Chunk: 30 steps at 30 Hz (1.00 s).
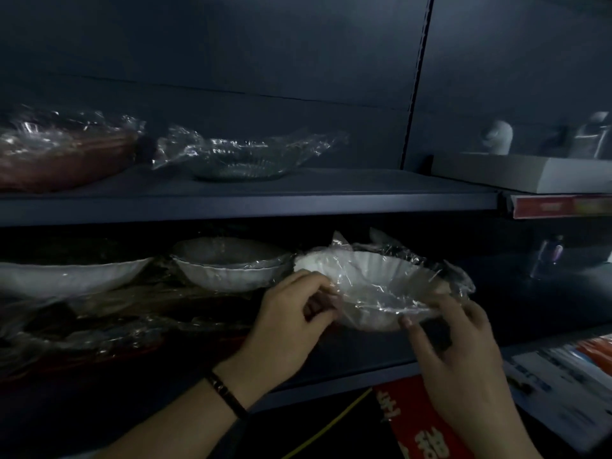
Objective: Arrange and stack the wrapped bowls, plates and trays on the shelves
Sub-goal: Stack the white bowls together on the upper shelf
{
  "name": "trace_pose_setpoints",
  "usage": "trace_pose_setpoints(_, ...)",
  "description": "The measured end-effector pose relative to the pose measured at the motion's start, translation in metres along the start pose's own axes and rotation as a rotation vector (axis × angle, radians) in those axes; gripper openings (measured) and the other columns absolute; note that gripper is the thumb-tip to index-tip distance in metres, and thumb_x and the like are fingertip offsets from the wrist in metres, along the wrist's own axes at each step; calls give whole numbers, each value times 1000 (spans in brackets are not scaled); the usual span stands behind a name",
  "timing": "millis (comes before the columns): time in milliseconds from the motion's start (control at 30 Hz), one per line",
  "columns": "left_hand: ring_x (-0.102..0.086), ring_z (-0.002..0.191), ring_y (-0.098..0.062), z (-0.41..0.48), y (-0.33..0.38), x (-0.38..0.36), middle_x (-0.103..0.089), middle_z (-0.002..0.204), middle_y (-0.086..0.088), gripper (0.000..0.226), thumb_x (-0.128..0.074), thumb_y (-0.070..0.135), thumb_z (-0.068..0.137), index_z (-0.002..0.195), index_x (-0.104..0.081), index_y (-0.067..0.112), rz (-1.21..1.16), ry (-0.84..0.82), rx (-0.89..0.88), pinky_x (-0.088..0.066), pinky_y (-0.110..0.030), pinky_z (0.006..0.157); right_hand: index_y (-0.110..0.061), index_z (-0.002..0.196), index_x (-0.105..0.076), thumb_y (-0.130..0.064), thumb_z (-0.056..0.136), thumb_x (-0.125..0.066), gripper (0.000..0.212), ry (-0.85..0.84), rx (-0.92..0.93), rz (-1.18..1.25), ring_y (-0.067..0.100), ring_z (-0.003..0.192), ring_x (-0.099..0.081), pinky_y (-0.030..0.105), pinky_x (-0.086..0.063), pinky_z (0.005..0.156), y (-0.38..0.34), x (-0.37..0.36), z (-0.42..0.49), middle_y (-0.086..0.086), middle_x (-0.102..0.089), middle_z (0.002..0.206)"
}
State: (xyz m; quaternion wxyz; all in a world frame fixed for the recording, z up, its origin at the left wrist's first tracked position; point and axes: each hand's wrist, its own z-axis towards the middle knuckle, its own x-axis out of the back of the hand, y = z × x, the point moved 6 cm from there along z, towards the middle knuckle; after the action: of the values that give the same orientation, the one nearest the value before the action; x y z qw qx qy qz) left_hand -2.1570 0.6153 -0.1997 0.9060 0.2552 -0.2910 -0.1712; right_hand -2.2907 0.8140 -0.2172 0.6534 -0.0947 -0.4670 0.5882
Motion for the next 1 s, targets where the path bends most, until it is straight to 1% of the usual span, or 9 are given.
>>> trace_pose_setpoints(133,-71,92,-11,-23,-5,29,-61,118,7,84,-100,18,67,123,-44,47,-88,26,177,-59,-22,79,-34,99,-71,-26,81,-87,27,144,21,-39,-6,86,-56,12,-39,74,-12,3,-40,3,-55,122)
trace_pose_setpoints(233,-64,113,-4,-35,-3,57,-25,147,24,124,-104,35,57,145,-20,59,27,-72,209,-55,-21,96,-36,95,-72,-21,74,-93,33,200,23,-48,4,89,-52,18,-40,74,-20,-1,-69,-3,-57,122)
trace_pose_setpoints(300,-61,121,-2,-42,1,73,-26,153,31,131,-102,39,60,155,-15,61,31,-189,197,-51,-22,102,-38,92,-72,-29,77,-88,25,256,108,-18,1,98,-50,14,-43,78,-39,1,-85,-2,-59,126)
trace_pose_setpoints(467,-67,101,-7,-56,21,121,-58,132,26,106,-99,19,66,152,-46,51,104,-275,94,-55,-17,87,-35,88,-75,-42,69,-72,20,323,210,86,-9,106,-58,24,-48,86,-86,9,-112,5,-62,134)
trace_pose_setpoints(600,-65,88,-13,-63,50,164,-57,110,15,74,-83,-1,69,125,-74,46,152,-305,27,-47,-9,71,-33,87,-75,-33,65,-78,22,277,267,129,-16,104,-56,3,-40,86,-120,16,-120,8,-62,132)
trace_pose_setpoints(667,-63,81,-13,-67,60,186,-55,102,13,50,-88,4,70,106,-83,39,176,-279,-12,-47,-12,70,-36,92,-75,-45,70,-70,24,248,289,163,-3,102,-61,13,-45,88,-136,20,-121,6,-61,131)
trace_pose_setpoints(767,-65,85,-13,-74,78,221,-57,104,13,29,-92,14,72,90,-81,35,248,-230,-81,-48,-15,72,-43,96,-73,-52,72,-66,27,216,281,197,19,100,-69,23,-49,87,-156,20,-122,-3,-61,126)
trace_pose_setpoints(900,-67,88,-9,-93,109,264,-60,119,12,12,-82,30,75,86,-76,32,352,-160,-155,-47,-12,75,-46,94,-72,-53,71,-68,24,213,313,265,8,94,-67,4,-43,84,-190,14,-133,-5,-64,118)
trace_pose_setpoints(1000,-67,81,-8,-111,124,297,-62,129,14,8,-75,24,78,86,-74,23,431,-90,-172,-41,-7,72,-41,95,-75,-52,71,-70,27,214,340,321,15,97,-71,28,-55,86,-214,8,-144,0,-64,120)
